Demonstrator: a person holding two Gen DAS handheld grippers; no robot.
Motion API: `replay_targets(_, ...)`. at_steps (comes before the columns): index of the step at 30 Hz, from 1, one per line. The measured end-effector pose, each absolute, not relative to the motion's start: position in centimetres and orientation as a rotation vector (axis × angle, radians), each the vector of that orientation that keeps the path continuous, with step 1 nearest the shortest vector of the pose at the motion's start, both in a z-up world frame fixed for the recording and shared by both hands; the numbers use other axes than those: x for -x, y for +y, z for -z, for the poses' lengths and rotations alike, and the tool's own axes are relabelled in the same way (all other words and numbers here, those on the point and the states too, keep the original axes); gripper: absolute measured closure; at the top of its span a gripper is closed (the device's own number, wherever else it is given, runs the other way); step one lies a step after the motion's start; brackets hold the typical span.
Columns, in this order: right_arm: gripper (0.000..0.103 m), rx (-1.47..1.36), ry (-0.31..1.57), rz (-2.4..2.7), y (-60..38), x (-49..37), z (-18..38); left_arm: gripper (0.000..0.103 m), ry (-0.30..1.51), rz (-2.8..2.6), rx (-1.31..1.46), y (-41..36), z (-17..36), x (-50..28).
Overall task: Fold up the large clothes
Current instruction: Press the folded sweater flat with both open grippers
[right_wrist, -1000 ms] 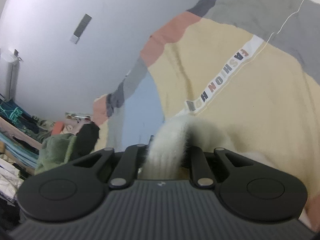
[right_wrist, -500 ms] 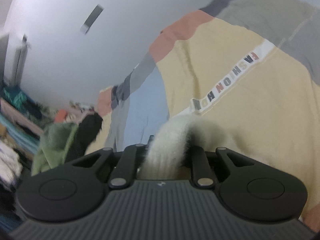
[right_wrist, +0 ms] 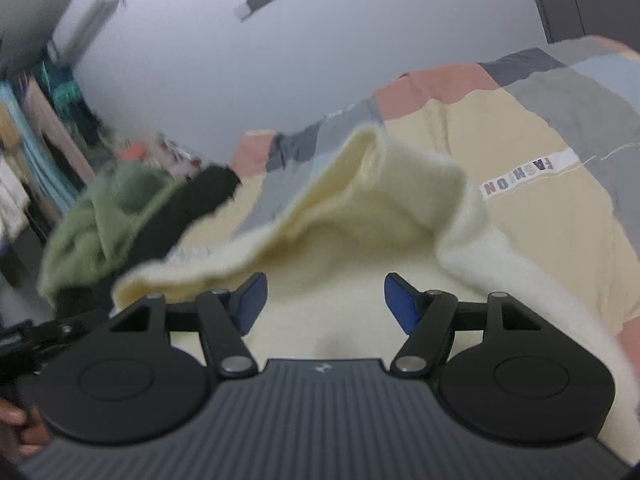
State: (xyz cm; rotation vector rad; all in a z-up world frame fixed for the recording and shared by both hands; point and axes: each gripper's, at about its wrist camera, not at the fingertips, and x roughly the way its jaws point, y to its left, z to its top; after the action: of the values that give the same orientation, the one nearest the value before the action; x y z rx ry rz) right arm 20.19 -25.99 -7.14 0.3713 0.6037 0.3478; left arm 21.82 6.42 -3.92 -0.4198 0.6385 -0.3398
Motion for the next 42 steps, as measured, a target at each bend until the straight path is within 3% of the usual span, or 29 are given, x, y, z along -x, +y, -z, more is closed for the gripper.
replay_targets(9, 0.053, -0.262, 0.707, -0.225, -26.2, -22.6, 9.7, 0.030, 0.744, 0.186, 0.368, 6.5, 8.3, -23.9)
replay_targets(25, 0.052, -0.180, 0.694, -0.192, -25.7, -25.2, 11.4, 0.030, 0.732, 0.163, 0.288, 5.7, 9.5, -24.3)
replay_targets(42, 0.051, -0.320, 0.711, -0.279, -26.1, -17.1, 7.9, 0.030, 0.720, 0.150, 0.320, 5.3, 5.9, -18.2)
